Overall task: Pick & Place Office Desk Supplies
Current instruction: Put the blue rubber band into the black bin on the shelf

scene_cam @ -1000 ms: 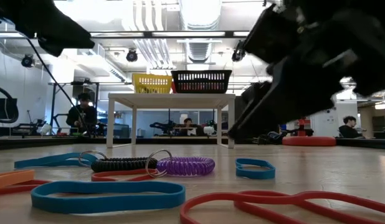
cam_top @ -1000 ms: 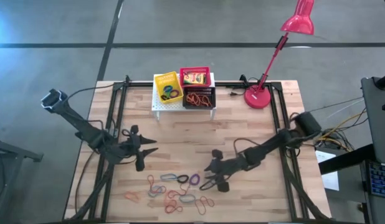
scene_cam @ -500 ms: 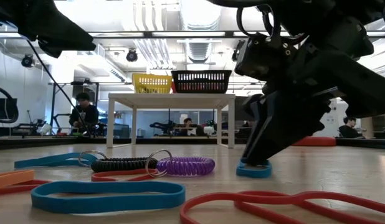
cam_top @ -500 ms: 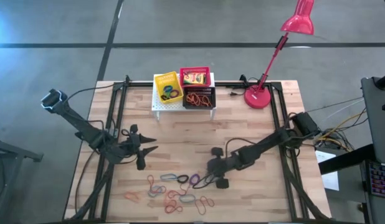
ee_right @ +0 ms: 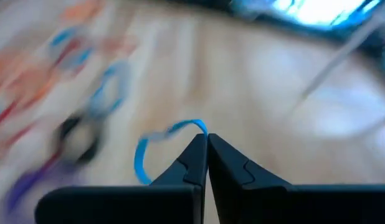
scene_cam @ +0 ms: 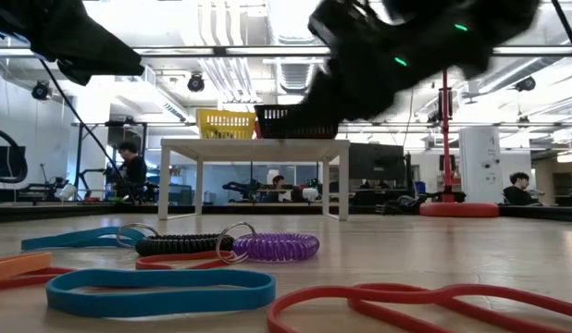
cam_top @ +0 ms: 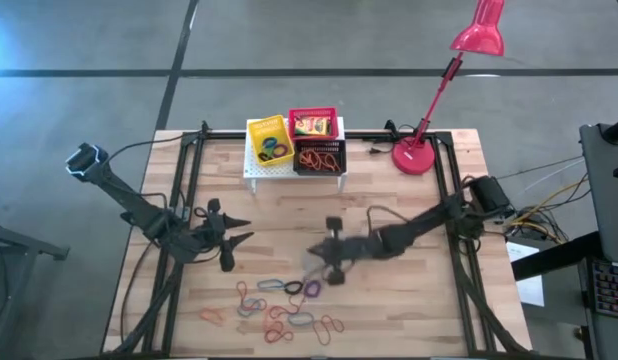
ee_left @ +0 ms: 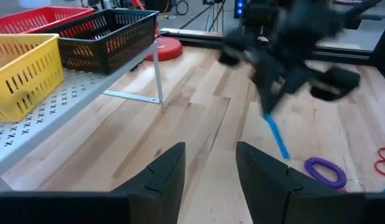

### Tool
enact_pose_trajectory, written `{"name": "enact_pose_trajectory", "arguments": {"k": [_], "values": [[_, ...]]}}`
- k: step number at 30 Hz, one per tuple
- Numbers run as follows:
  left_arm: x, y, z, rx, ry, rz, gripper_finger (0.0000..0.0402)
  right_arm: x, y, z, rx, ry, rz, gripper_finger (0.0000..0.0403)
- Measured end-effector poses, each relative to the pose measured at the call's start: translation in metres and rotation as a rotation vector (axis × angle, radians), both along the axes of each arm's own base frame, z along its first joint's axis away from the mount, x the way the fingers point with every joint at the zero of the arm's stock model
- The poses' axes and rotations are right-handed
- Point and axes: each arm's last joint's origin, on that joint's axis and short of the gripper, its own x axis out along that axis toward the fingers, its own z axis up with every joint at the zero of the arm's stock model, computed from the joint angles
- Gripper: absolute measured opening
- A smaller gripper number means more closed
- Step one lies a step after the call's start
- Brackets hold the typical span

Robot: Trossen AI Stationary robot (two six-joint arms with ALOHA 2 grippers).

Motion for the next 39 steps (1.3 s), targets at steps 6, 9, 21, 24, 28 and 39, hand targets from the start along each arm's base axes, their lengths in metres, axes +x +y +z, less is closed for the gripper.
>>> {"name": "enact_pose_trajectory", "arguments": {"k": [6, 9, 21, 24, 28, 39], "values": [[0.000, 0.000, 0.000, -0.001, -0.001, 0.000, 0.0148, 0.032, -0.061, 0.053, -0.054, -0.145, -0.149, 0.0009], [0.001, 0.000, 0.000, -0.010, -0.006, 0.005, 0.0148, 0.043, -0.092, 0.082, -0.069, -0.160, -0.269, 0.0009], [0.001, 0.000, -0.004, -0.019, -0.004, 0.018, 0.0148, 0.040, -0.168, 0.150, -0.227, 0.184, -0.650, 0.0009], [0.001, 0.001, -0.008, -0.025, -0.004, 0.022, 0.0148, 0.035, -0.175, 0.154, -0.217, 0.235, -0.682, 0.0009], [0.000, 0.002, -0.012, -0.033, -0.004, 0.026, 0.0148, 0.028, -0.177, 0.148, -0.205, 0.326, -0.698, 0.0009], [0.000, 0.001, -0.013, -0.039, -0.011, 0.026, 0.0148, 0.018, -0.176, 0.150, -0.089, 0.364, -0.650, 0.0054]]}}
